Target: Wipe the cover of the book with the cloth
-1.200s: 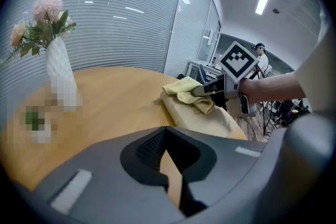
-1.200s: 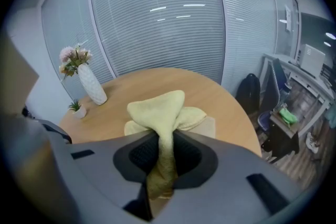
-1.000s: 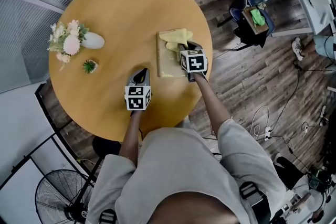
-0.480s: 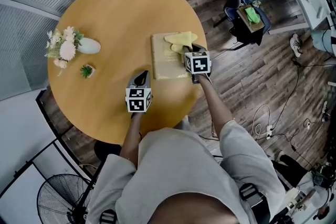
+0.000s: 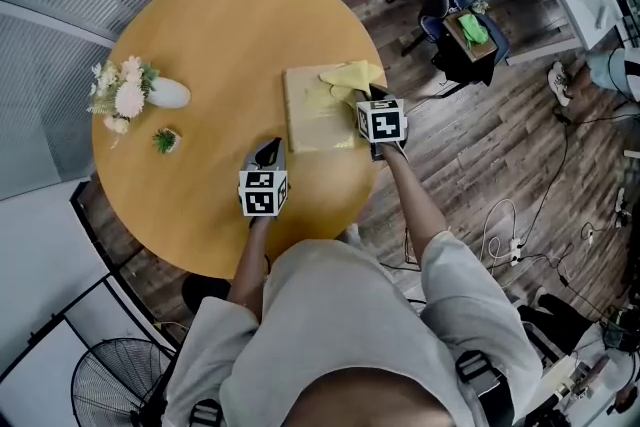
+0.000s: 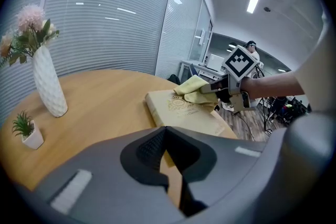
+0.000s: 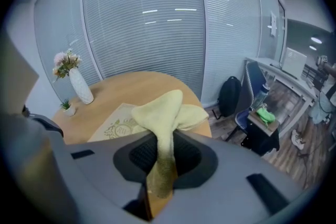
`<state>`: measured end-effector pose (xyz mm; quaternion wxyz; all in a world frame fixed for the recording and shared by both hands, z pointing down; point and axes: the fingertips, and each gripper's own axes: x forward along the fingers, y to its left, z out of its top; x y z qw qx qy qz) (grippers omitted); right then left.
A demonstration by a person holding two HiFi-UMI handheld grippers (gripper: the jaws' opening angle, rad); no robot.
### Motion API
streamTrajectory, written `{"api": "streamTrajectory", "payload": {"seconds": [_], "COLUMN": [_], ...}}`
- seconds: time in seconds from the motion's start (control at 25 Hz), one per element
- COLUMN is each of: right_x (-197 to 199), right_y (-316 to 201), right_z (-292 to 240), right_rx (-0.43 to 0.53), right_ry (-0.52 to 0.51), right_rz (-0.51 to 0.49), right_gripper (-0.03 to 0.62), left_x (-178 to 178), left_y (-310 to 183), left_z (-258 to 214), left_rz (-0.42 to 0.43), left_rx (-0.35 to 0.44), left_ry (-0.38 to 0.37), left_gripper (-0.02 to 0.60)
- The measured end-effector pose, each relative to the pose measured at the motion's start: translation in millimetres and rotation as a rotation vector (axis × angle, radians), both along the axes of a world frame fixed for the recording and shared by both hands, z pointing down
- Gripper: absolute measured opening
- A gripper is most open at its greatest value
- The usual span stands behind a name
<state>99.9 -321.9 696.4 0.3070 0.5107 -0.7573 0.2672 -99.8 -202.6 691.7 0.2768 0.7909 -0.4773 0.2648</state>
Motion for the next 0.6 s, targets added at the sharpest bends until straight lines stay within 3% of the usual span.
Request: {"api": "streamTrajectory", "payload": {"seconds": [0.32,0.6], "right_x": [-7.3,-44.3], "right_y": [6.4,16.6], "right_z": [-35.9,-60.7], "right_rx": [0.069,0.109], "right_ry": [-0.033,-0.070], "right_rz": [0.003,-0.038], "right_gripper": [0.067,0.067], "left_x": [0.6,-11.2], "left_y": [2.9,11.7], "left_z": [-12.5,-25.2], "left_rz": [0.007,-0.005], "left_rx": [0.026,0.056], "left_ry": [0.003,-0.001], "left_gripper": [0.009,0.009]}}
